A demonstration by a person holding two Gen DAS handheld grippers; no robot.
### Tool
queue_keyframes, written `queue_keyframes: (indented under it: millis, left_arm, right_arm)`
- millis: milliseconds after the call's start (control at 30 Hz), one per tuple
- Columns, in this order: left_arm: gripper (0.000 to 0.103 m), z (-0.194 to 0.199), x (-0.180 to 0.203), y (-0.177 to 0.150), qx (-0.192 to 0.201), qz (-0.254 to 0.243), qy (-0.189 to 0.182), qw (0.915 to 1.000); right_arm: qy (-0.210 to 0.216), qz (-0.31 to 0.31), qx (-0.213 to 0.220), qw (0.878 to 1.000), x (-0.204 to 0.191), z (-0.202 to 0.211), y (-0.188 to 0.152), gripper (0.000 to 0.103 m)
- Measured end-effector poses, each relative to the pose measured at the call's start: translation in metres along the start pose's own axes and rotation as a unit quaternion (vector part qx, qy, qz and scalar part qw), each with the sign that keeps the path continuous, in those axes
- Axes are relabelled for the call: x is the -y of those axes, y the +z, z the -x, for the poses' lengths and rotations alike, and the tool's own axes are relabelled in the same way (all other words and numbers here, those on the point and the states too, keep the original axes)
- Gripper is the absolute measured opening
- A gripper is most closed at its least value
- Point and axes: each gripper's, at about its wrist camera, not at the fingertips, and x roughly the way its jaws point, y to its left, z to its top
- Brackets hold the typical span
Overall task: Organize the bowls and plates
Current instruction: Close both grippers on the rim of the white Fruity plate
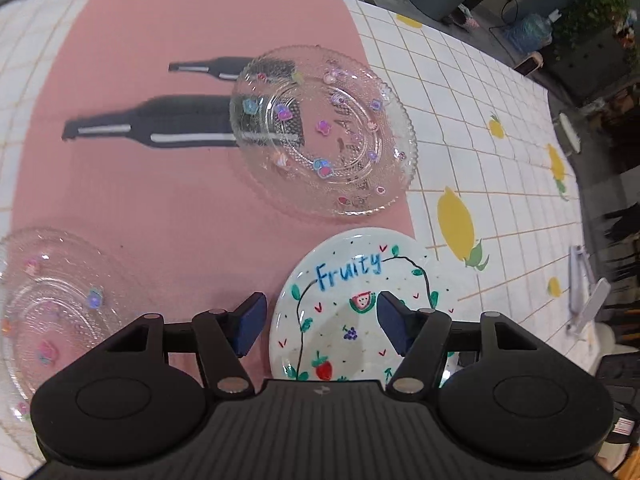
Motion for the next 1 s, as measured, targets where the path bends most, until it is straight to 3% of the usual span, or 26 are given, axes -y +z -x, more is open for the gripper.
queue_keyframes:
  millis: [200,233,333,467,600,700,800,1000]
  left_arm:
    - [0.070,-0.002,-0.023,0.003,0.010,0.047,-0.066,0.9967]
    - [0.061,-0.002,-0.026,0.004,0.009,0.058,-0.067,0.9961]
    - [0.015,-0.001,-0.029,0.003,0.008,0.060,-0.034,0.9976]
    - [0.014,-0.001,-0.025,-0.003,0.014,0.039,-0.023,0.9989]
    - [0.015,0.003,-0.011,-0.009,0.009,0.000,0.011,0.9999]
    - [0.015,0.006,-0.005,-0.015,-0.002,-0.005,0.005,1.0000]
    - [0.015,0.004,0.001,-0.025,-0.013,-0.011,0.011,0.9998]
    - [0.015,0.004,0.016,-0.042,-0.051,-0.054,0.004,0.9972]
  right_arm:
    - [0.040,-0.055,-0.011,0.998,0.014,-0.011,0.000,0.015]
    - [0.040,-0.065,-0.012,0.997,0.017,-0.011,0.000,0.010]
    - [0.041,-0.085,-0.008,0.995,0.023,-0.010,-0.001,0.002]
    - [0.018,-0.008,0.013,1.000,0.005,-0.005,-0.002,0.002]
    - [0.058,-0.024,0.027,0.998,0.006,0.006,0.002,0.003]
    - [0.035,-0.016,0.026,0.999,0.005,0.012,0.003,0.002]
    - [0.025,-0.032,0.013,0.999,0.010,0.017,0.001,0.002]
    - [-0.050,-0.031,-0.058,0.997,0.008,0.033,-0.017,0.003]
